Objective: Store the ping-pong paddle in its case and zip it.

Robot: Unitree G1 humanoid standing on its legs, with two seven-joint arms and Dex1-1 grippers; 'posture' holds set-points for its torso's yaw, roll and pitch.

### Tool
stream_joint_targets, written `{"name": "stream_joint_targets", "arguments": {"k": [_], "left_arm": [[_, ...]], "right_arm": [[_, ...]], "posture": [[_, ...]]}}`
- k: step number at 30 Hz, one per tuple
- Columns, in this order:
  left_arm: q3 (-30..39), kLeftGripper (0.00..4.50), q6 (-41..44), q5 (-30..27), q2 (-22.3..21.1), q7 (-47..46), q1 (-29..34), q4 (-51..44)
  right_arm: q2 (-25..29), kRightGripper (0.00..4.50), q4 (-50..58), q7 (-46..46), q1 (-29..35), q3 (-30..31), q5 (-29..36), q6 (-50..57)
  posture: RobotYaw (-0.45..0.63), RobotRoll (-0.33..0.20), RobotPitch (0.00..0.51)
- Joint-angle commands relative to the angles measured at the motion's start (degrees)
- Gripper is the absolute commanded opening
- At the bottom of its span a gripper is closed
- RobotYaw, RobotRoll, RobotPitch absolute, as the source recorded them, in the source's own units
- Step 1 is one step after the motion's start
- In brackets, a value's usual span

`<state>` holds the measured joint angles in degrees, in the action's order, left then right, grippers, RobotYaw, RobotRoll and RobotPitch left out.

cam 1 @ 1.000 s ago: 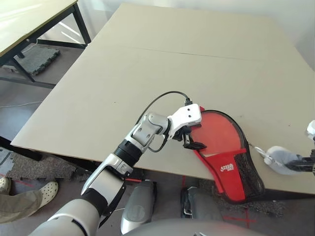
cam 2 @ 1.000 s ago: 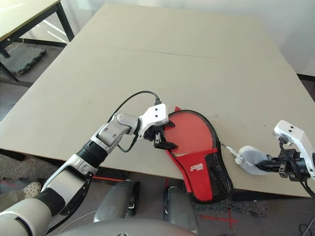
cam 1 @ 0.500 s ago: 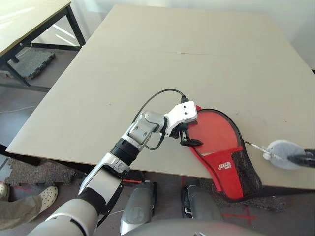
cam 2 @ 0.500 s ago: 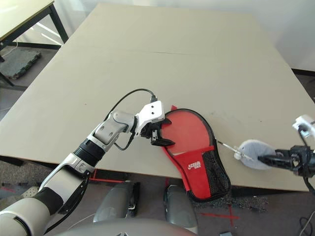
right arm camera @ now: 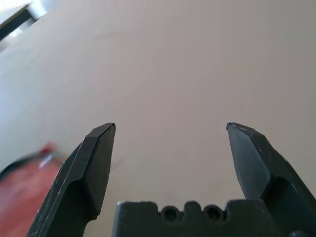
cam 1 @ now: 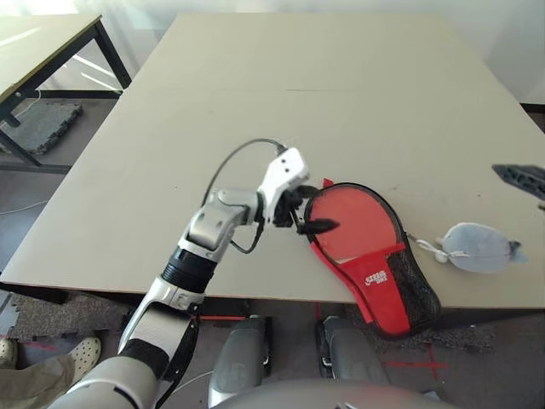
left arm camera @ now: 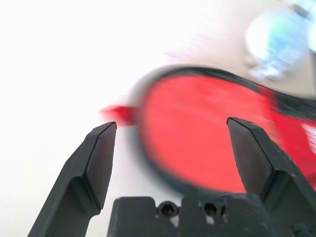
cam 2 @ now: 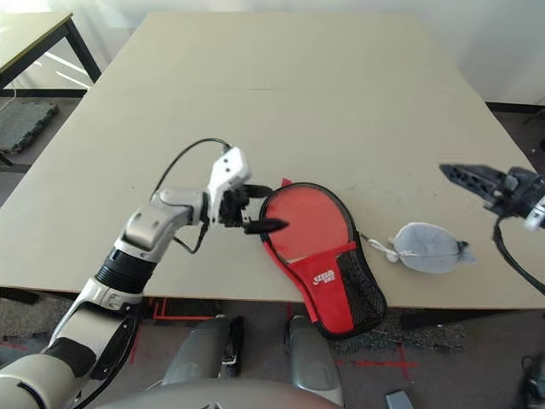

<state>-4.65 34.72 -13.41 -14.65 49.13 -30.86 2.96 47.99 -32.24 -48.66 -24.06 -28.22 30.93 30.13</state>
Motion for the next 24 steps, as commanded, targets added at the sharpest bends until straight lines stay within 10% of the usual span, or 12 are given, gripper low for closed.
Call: {"name": "stream_joint_targets", "arguments": {"k": [1,14,24], "left_arm": [[6.7,4.5,-5.01,0.07,1.03,-9.54,0.11,3.53],[19.48,4.5,-35.4,10.96,3.01,-48.2,4.68,20.9],[18.21,4.5,-39.73,11.65,4.74,-55.38,4.41,22.64]], "right_arm": [[-5.57,4.49,-3.17,7.67,-1.64,-2.92,-1.48,-10.6],[-14.3,4.49,-15.14,35.91,-6.21,-2.1,-12.77,-38.9],[-14.85,4.49,-21.46,40.94,-8.35,-0.49,-15.51,-42.88]], "posture": [[0.1,0.0,0.083],[0.11,0.0,0.068],[0.07,0.0,0.069]]}}
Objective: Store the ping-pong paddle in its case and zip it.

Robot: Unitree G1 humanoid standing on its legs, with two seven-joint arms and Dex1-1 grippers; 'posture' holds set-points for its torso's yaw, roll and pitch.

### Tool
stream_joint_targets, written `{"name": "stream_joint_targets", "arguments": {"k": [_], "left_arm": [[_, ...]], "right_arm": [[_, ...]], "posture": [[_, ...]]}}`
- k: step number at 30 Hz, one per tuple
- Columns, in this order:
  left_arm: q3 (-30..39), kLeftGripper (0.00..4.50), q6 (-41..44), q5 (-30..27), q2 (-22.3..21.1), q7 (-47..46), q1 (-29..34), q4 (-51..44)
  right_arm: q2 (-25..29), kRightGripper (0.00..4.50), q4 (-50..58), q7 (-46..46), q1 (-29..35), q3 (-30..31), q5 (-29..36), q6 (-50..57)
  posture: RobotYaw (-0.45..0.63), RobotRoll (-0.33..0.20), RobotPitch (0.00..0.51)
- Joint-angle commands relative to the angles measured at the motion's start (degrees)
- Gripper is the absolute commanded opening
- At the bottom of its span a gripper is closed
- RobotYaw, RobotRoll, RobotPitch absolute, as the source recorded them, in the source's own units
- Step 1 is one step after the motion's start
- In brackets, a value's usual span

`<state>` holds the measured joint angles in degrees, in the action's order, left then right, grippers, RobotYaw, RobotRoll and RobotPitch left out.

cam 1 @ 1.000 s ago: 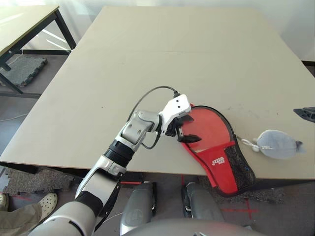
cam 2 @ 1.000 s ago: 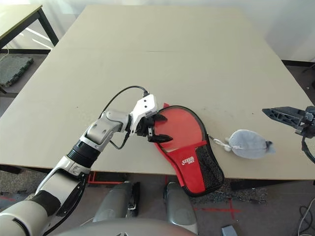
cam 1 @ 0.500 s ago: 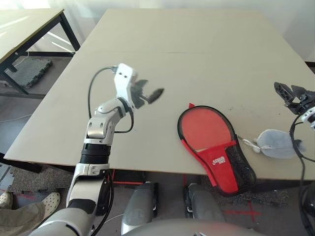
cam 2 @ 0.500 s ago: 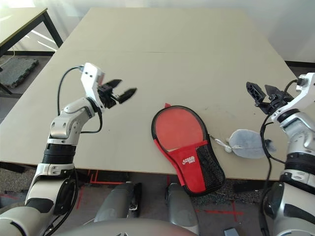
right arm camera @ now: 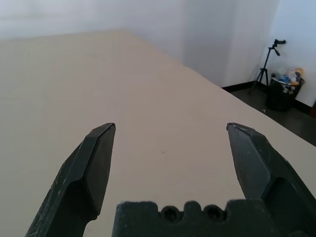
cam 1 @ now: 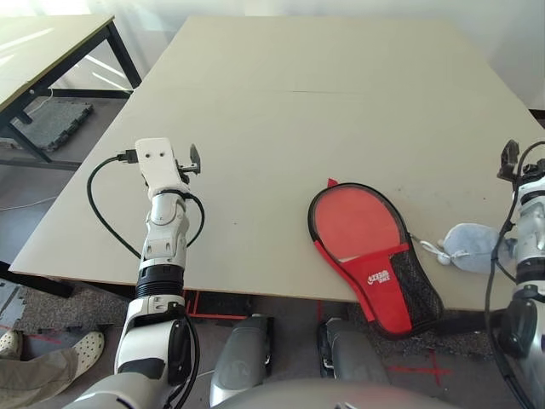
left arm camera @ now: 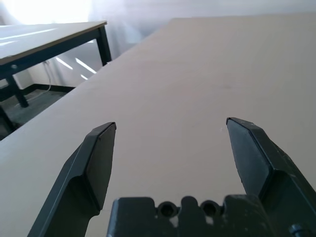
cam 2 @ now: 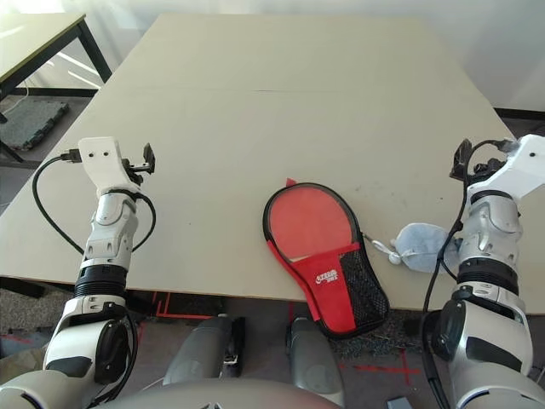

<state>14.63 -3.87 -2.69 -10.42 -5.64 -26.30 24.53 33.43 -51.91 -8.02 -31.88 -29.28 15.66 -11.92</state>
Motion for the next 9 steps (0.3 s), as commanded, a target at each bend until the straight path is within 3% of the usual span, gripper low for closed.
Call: {"name": "stream_joint_targets", "arguments": {"k": [1,9], "left_arm": [[-1.31,4.5,-1.15,0.83,0.81,-0.62,-0.17,1.02],[-2.95,4.5,-0.96,0.67,0.96,-0.1,0.15,0.24]], "right_arm": [[-0.17,4.49,-2.26,0.19,-0.7,0.52,-0.23,-0.84],[-1.09,4.49,-0.45,0.0,0.01,0.57,0.38,-0.53]], "posture": [[0.06,0.0,0.076],[0.04,0.0,0.089]]}}
